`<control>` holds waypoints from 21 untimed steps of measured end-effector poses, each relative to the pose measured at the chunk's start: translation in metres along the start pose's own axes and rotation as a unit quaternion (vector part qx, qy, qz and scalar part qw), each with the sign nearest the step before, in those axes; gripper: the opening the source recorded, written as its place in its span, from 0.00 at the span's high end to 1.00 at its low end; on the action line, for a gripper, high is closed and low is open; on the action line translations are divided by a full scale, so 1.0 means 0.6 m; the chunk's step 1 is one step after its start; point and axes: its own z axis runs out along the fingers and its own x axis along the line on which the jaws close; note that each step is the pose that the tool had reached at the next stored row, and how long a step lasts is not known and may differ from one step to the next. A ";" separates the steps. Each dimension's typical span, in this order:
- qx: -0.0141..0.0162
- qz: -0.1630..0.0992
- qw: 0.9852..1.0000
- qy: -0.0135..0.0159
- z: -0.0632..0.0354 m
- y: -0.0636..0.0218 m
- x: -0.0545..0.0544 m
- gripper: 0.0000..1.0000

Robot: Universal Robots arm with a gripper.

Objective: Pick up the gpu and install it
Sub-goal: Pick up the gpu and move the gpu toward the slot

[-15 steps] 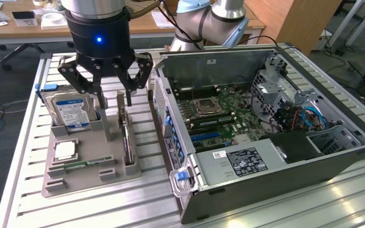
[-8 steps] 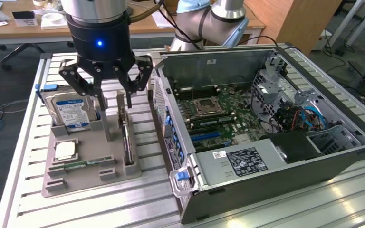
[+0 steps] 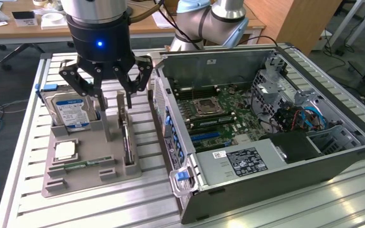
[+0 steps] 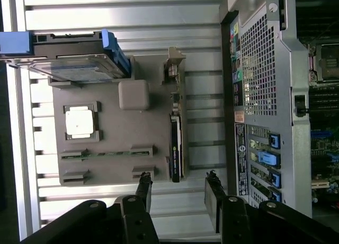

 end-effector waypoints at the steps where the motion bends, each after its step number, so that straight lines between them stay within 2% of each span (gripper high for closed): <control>1: 0.000 0.000 1.000 0.000 0.001 0.000 0.000 0.47; 10: 0.000 0.000 1.000 0.000 0.009 0.000 0.000 0.47; 17: 0.000 0.000 1.000 0.000 0.022 -0.001 0.000 0.47; 21: 0.000 0.000 1.000 0.000 0.023 -0.001 0.001 0.47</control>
